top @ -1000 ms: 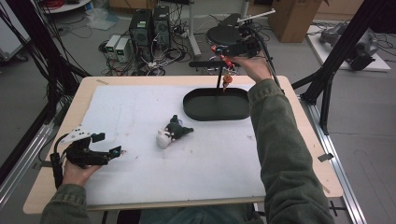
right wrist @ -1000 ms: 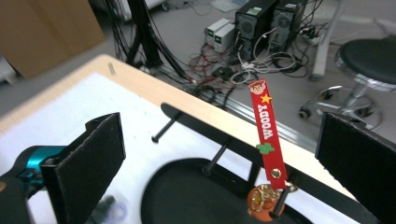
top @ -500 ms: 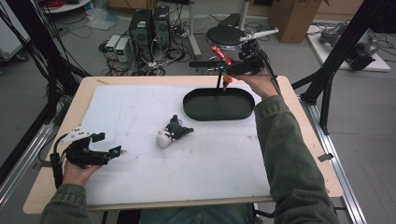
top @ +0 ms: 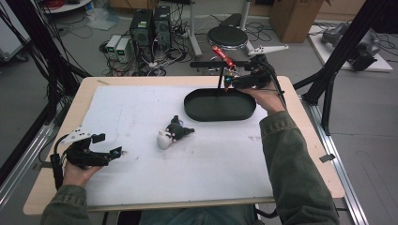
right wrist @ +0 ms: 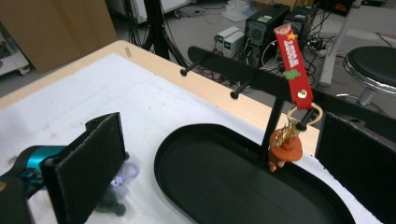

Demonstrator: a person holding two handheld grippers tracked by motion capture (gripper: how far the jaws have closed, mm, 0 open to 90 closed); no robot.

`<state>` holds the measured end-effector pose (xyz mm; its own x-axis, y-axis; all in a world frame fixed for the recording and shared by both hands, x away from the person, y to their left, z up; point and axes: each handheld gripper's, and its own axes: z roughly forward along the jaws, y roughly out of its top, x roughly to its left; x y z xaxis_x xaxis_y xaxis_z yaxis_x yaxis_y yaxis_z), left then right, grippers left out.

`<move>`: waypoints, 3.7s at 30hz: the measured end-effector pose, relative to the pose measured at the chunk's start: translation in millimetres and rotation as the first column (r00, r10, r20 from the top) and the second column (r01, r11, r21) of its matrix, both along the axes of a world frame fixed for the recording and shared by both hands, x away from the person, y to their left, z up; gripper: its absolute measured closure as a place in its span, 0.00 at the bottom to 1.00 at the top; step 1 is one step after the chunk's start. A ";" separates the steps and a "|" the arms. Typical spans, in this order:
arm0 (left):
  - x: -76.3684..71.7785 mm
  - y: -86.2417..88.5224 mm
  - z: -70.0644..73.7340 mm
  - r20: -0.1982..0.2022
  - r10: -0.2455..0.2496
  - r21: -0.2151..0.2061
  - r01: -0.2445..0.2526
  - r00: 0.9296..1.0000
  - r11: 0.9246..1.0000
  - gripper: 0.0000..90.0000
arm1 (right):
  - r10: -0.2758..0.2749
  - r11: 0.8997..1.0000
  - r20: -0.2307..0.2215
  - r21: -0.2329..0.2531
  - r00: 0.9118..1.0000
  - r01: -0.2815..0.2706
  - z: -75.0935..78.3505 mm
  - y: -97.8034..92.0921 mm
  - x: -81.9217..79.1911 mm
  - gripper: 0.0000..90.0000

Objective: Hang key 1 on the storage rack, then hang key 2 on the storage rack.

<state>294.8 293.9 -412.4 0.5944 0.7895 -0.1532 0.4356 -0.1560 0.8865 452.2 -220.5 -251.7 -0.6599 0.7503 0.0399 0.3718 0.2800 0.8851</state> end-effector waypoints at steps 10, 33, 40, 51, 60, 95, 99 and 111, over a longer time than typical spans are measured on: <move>-0.1 0.7 0.2 0.002 -0.001 0.006 0.001 1.000 1.000 0.06 | -0.001 1.000 -0.004 -0.023 1.000 0.000 -33.6 -2.7 -15.1 0.01; -0.3 -0.2 -0.2 -0.005 0.004 0.013 -0.004 1.000 1.000 0.06 | -0.013 1.000 -0.021 -0.002 1.000 0.013 -76.7 -24.7 -48.1 0.01; -1.6 1.8 -0.1 -0.007 0.012 0.012 -0.012 1.000 1.000 0.06 | -0.011 0.999 0.002 -0.032 1.000 0.011 -84.9 -29.2 -60.6 0.01; -2.4 1.7 0.2 -0.007 0.009 0.008 -0.009 1.000 1.000 0.06 | 0.003 0.999 -0.029 -0.044 1.000 -0.005 -99.7 -36.6 -76.5 0.01; -2.6 -0.5 0.9 0.001 0.003 0.014 -0.003 1.000 1.000 0.06 | -0.050 0.997 -0.038 -0.056 0.998 0.048 -120.5 -62.4 -94.6 0.01; 76.4 -94.1 50.3 -0.092 -0.148 0.141 0.160 0.985 0.977 0.06 | -0.146 0.989 -0.014 0.029 0.989 0.146 -165.0 -130.8 -149.7 0.01; 90.9 -105.8 49.9 -0.132 -0.157 0.150 0.176 0.979 0.973 0.06 | -0.153 0.988 -0.021 0.020 0.988 0.154 -172.1 -134.4 -150.9 0.01; 137.2 -154.4 41.9 -0.278 -0.220 0.230 0.287 0.935 0.930 0.08 | -0.165 0.986 -0.012 0.018 0.986 0.166 -175.1 -133.8 -149.6 0.01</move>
